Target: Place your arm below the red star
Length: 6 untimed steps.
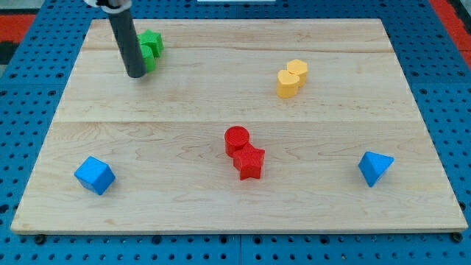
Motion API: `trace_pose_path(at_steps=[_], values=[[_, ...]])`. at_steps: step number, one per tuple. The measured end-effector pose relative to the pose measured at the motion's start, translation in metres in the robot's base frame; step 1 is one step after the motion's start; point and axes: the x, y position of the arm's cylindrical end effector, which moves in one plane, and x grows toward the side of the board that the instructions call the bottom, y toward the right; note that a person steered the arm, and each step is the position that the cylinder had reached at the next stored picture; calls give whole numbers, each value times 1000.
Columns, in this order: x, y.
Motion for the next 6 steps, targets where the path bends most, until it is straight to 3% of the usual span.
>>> trace_pose_path(at_steps=[1, 3, 5, 6], values=[[-14, 4], [86, 10], [180, 95], [230, 110]])
